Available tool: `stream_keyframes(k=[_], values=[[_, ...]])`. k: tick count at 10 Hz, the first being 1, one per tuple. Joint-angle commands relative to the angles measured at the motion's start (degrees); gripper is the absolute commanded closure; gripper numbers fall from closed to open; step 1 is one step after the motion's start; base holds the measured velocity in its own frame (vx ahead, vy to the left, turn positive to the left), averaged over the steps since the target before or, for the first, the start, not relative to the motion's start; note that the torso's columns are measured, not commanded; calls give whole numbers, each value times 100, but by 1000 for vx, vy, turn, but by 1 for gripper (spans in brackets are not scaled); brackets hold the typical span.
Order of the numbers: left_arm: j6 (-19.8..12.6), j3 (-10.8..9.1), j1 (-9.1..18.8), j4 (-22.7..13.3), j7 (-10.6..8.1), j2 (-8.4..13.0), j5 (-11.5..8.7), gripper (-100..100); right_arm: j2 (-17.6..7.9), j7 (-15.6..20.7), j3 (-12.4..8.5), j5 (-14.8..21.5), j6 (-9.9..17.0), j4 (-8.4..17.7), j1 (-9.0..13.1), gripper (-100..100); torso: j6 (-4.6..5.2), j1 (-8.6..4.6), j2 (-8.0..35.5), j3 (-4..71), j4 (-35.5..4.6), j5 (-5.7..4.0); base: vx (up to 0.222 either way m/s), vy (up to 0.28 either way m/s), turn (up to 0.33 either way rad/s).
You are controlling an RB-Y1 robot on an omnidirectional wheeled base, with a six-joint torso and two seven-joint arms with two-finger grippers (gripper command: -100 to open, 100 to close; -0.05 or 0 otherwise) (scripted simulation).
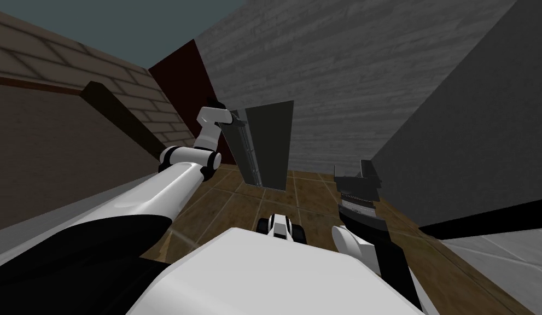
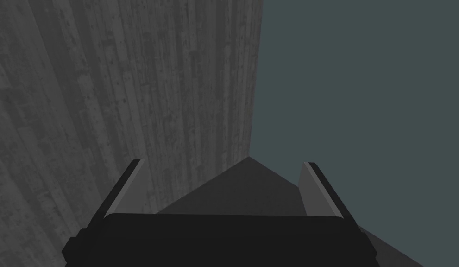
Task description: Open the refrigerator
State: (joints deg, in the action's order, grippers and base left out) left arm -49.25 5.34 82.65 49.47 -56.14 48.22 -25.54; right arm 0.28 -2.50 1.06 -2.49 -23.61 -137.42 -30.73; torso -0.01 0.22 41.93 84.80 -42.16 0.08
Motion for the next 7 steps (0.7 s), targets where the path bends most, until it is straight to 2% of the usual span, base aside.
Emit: stream_keyframes(k=[1, 4, 7], values=[[41, -28, 12, -11, -52, 50, 18, -100, 0, 0, 0, 0, 0, 0, 0, 0, 1, -10, 11, -6, -2, -3, 176, 33, -9], [92, -66, 29, -24, -123, 119, 43, -100, 0, 0, 0, 0, 0, 0, 0, 0, 1, -27, 36, -24, -12, -9, 203, 29, -11], [79, -43, 69, -62, -108, 115, 40, -100, 0, 0, 0, 0, 0, 0, 1, 0, 0, -19, 51, -36, -21, -9, 107, 20, -12]])
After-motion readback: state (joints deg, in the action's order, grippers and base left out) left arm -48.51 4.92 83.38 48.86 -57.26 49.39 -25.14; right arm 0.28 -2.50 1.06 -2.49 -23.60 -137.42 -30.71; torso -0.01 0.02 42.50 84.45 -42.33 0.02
